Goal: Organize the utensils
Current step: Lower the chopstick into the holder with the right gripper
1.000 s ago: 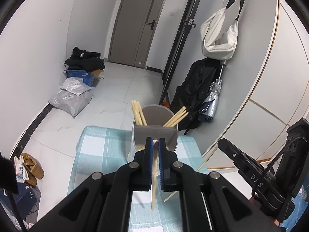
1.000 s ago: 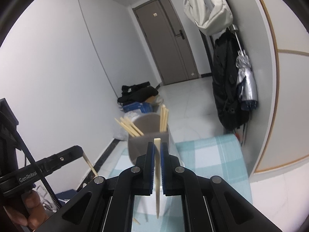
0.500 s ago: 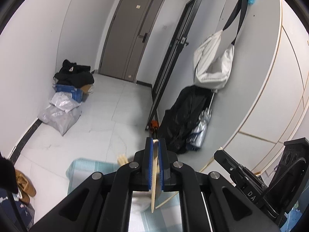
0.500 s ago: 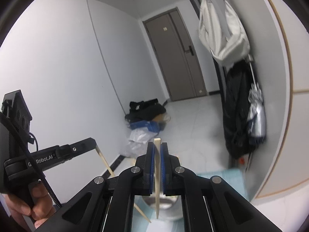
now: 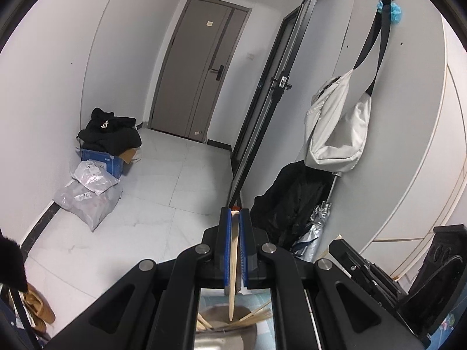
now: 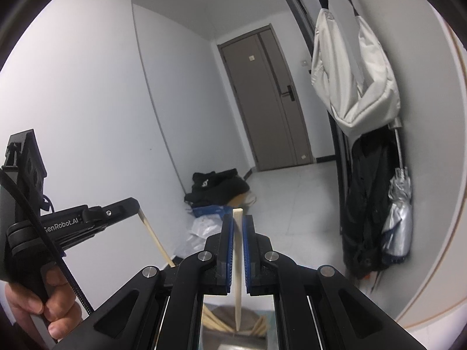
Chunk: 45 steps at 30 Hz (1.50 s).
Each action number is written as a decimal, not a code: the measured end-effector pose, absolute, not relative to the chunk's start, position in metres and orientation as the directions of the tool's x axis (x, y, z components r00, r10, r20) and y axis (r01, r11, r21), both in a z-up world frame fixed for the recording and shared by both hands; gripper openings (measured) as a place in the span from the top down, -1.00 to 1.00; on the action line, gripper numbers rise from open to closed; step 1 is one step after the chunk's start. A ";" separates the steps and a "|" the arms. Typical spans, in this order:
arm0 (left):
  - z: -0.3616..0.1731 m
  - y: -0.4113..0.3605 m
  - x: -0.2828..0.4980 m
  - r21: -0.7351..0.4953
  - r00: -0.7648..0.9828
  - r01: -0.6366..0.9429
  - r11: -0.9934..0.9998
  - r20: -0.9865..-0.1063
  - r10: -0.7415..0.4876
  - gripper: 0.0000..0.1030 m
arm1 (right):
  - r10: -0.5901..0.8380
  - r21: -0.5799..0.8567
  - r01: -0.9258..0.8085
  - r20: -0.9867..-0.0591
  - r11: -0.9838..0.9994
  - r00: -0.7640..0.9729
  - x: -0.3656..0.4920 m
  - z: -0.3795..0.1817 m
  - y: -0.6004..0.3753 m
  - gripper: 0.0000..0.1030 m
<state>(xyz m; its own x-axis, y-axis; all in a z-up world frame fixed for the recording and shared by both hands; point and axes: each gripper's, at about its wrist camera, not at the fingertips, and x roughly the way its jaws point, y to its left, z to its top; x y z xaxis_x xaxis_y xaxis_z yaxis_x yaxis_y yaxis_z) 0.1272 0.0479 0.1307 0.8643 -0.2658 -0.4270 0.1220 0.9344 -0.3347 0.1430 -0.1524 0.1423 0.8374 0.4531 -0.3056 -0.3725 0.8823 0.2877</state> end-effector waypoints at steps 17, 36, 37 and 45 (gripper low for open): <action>0.087 0.030 0.139 -0.236 0.814 0.247 0.940 -0.477 -0.333 0.96 | 0.460 0.268 -0.379 -0.401 0.886 0.792 0.171 0.078 -0.135 0.90; 0.045 0.020 0.136 -0.184 0.718 0.306 0.934 -0.600 -0.353 0.96 | 0.522 0.156 -0.521 -0.498 0.839 0.692 0.153 0.032 -0.119 0.90; 0.043 0.020 0.136 -0.186 0.713 0.307 0.933 -0.605 -0.355 0.96 | 0.528 0.164 -0.527 -0.512 0.834 0.678 0.153 0.027 -0.118 0.90; 0.027 0.023 0.132 -0.239 0.666 0.320 0.917 -0.631 -0.397 0.96 | 0.545 0.226 -0.528 -0.594 0.819 0.591 0.160 0.000 -0.115 0.90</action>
<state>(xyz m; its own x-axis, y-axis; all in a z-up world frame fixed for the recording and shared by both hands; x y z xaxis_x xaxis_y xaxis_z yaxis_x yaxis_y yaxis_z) 0.1317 0.0229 0.0273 0.6662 -0.3971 -0.6312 0.3198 0.9168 -0.2392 0.1598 -0.1149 0.0004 0.5914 0.5451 -0.5941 -0.5277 0.8188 0.2260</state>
